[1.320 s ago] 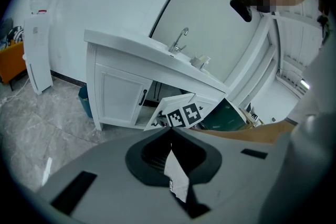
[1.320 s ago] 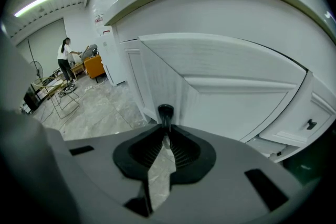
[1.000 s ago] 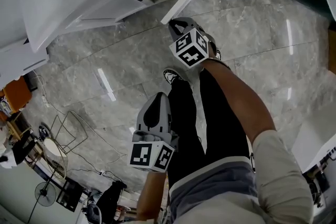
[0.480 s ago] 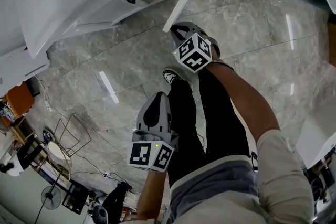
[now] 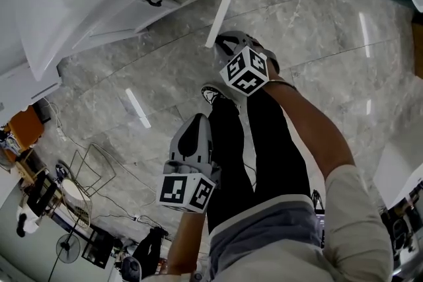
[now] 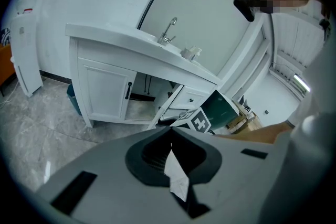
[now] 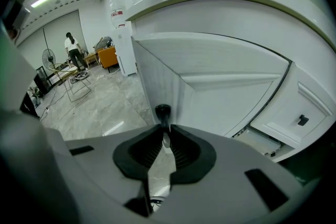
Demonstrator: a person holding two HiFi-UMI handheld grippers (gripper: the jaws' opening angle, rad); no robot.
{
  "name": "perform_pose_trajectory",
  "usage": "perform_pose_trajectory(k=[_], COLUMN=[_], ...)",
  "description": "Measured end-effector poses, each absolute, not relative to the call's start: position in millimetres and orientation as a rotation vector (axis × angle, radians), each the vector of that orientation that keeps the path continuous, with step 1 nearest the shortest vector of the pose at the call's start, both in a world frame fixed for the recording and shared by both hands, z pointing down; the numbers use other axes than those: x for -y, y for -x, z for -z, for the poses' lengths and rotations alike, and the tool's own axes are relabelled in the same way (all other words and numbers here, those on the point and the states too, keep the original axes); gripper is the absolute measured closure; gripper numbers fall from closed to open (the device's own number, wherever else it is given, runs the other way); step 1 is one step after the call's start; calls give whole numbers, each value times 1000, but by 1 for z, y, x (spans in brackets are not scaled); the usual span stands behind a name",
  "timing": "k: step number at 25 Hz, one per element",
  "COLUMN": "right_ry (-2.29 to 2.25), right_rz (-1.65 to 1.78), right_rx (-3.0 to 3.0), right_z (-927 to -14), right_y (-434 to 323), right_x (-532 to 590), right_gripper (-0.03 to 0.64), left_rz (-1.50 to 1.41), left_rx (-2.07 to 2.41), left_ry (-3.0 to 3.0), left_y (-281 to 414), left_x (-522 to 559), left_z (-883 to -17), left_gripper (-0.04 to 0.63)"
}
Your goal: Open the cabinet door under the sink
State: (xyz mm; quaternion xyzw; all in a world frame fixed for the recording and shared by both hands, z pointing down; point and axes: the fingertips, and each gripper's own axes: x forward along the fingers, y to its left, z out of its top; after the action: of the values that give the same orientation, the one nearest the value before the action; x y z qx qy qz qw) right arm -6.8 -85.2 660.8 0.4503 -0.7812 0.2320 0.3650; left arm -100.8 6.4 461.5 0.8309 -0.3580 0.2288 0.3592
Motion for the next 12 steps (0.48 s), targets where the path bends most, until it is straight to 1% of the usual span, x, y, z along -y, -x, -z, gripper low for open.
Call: perform_pose_trajectory(k=[12], right_ry=[-1120], right_rz=[-572], right_rx=[2001], right_z=[-664], right_y=[-26], right_x=[52], right_gripper=[563], left_rz=[-611], left_rx=[878], left_ry=[-2153], left_y=[63], left_x=[-13], left_z=[-468], left_gripper=[595])
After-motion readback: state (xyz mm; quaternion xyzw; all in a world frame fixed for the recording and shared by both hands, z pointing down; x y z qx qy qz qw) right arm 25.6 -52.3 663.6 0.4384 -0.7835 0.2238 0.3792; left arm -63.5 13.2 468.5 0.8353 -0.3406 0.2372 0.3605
